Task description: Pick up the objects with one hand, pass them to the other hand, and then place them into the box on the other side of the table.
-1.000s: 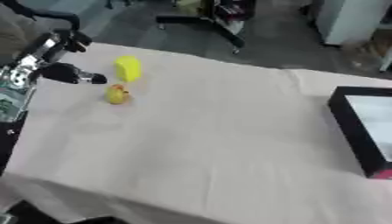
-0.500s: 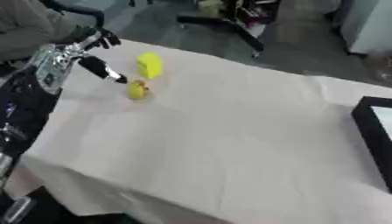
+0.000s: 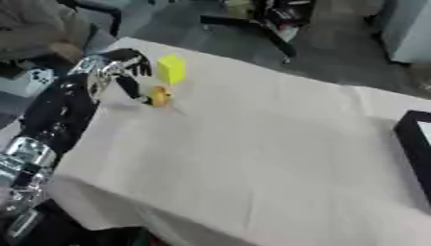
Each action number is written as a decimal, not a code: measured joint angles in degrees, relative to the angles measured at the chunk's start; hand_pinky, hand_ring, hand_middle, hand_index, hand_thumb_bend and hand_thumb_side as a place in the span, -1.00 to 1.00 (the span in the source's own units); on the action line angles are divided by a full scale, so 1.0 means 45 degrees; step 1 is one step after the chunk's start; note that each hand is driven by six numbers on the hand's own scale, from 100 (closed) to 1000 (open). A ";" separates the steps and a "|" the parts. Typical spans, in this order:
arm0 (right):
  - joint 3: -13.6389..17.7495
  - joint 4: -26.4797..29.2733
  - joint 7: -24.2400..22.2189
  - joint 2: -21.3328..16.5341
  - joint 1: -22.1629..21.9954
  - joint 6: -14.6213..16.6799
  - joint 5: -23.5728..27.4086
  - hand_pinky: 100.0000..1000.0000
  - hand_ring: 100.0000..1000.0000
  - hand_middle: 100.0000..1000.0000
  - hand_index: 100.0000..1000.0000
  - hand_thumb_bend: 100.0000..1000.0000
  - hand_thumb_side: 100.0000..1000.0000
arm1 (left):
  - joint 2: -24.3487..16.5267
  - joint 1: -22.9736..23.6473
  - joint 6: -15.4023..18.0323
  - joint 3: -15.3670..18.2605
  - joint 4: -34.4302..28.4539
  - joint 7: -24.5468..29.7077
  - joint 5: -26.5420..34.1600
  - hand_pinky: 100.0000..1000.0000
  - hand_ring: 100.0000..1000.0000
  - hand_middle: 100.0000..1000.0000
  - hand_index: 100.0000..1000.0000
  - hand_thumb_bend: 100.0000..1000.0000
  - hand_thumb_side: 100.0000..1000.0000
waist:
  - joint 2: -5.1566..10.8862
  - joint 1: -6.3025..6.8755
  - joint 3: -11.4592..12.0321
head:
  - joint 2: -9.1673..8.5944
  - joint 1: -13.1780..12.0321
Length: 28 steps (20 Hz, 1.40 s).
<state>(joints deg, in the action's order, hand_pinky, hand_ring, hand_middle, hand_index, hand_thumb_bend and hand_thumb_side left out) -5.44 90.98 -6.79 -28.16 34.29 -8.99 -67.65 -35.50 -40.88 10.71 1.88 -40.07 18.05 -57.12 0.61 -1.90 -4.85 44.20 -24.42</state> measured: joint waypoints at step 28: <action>-0.0437 0.0141 0.0276 0.0390 -0.0228 0.0172 0.0993 0.48 0.44 0.53 1.00 -0.57 -0.20 | 0.0595 0.0532 -0.1172 0.0461 -0.1046 -0.2859 0.1560 0.21 -0.33 -0.41 -0.38 -0.60 -1.00 | -0.0075 0.0005 -0.0152 | 0.0000 0.0021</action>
<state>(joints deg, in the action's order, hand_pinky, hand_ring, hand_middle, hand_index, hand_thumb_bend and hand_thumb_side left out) -7.40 91.61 -5.55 -26.40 33.26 -8.21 -63.18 -32.82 -38.49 5.43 3.96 -44.77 5.18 -50.10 0.27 -1.88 -5.54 44.20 -24.32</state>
